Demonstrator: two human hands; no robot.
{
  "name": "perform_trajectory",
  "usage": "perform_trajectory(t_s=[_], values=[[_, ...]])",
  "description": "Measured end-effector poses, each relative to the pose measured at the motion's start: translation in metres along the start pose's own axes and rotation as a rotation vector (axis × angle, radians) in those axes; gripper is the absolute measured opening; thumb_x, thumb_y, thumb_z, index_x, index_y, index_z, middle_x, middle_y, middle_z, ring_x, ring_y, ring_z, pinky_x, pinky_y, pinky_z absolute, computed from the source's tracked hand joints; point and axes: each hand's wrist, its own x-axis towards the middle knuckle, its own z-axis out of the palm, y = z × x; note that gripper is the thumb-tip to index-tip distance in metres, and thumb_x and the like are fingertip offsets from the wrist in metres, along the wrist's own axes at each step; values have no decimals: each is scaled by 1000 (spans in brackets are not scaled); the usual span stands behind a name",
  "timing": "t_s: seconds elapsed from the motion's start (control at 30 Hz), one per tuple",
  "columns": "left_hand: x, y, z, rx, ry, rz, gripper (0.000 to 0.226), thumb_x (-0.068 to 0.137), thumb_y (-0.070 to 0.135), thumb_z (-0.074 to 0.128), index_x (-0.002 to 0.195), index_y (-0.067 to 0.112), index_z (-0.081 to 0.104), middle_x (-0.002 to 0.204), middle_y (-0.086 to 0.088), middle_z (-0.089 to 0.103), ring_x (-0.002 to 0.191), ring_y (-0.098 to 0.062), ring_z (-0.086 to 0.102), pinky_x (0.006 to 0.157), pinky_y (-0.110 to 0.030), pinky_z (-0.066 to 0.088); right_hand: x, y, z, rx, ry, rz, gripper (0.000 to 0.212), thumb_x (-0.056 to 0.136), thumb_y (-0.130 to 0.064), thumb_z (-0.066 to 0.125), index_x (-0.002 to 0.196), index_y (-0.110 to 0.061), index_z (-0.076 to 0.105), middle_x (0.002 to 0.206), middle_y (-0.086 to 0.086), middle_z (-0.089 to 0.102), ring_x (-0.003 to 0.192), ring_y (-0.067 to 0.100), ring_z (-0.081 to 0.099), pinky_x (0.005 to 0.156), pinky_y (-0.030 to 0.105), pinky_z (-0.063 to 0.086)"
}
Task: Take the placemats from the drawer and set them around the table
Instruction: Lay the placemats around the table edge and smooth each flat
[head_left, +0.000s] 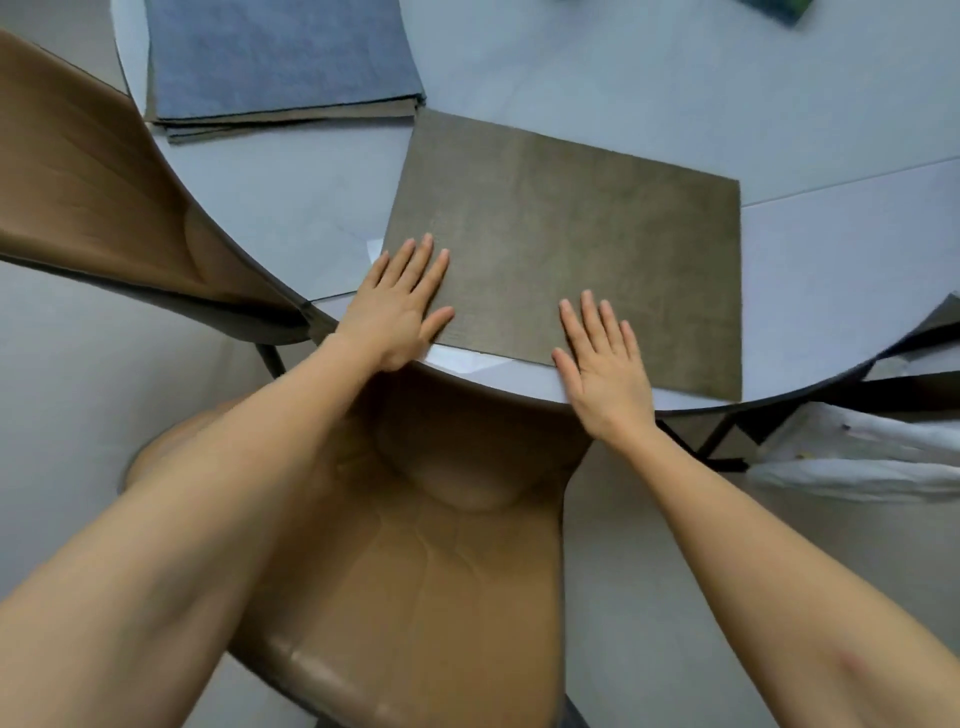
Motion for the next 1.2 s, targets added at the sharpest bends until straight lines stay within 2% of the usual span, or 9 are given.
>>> perform_trajectory(t_s=[0.1,0.2,0.3,0.5,0.7,0.8,0.9,1.03,1.2], values=[[-6,2,-32,49,-154,-4,66,100,45,36,155,20,9,162,-5,5,149,-23,9,119,-40,14,-34,37,-17,24,-103,206,57,102,-43,19,153,-25,0,161,3,-6,148,20,-7,120,40,0],[-13,-10,-78,40,-182,-80,47,99,42,39,141,21,42,143,-5,47,129,-27,46,99,-40,41,-22,26,-48,44,-108,289,52,101,-35,33,145,-9,34,155,16,26,144,29,21,118,46,17],[-21,-44,-115,-75,-145,-196,46,99,44,38,140,25,44,140,0,52,126,-25,50,97,-40,43,18,-28,-91,113,-26,218,38,98,-29,41,122,-4,56,130,17,55,122,33,50,102,42,39],[-22,-154,-161,-88,-38,-229,45,98,41,42,139,22,46,137,-1,55,123,-23,53,96,-41,47,112,-177,-137,285,-5,-13,33,96,-26,44,116,-7,61,120,12,64,112,31,57,86,37,46],[-3,-287,-187,-210,-16,-218,41,97,34,44,136,22,50,132,-2,58,117,-25,56,90,-38,47,209,-307,-128,327,-55,17,37,97,-28,45,126,-8,55,130,10,59,119,27,53,95,39,45],[6,-330,-190,-181,-21,-174,35,97,33,44,129,21,55,127,0,60,114,-24,56,84,-35,46,247,-345,-117,325,-48,31,40,95,-29,50,128,-6,51,132,11,54,119,28,52,96,39,44],[22,-371,-189,-163,-53,-178,34,97,33,44,127,21,55,129,-1,59,116,-25,55,87,-37,46,285,-382,-97,343,-32,51,47,95,-33,53,133,-7,44,139,9,45,123,26,48,97,37,43],[35,-398,-177,-242,-67,-200,36,97,34,44,128,22,56,131,-1,59,119,-26,54,93,-39,47,312,-418,-69,266,-19,82,63,89,-43,59,139,-10,37,155,14,21,144,29,20,116,40,26],[43,-416,-160,-322,-121,-206,39,97,36,45,132,24,55,131,1,59,119,-22,55,94,-39,46,317,-438,-50,101,-73,178,81,88,-56,52,149,-15,17,159,18,5,147,33,4,119,45,13]])
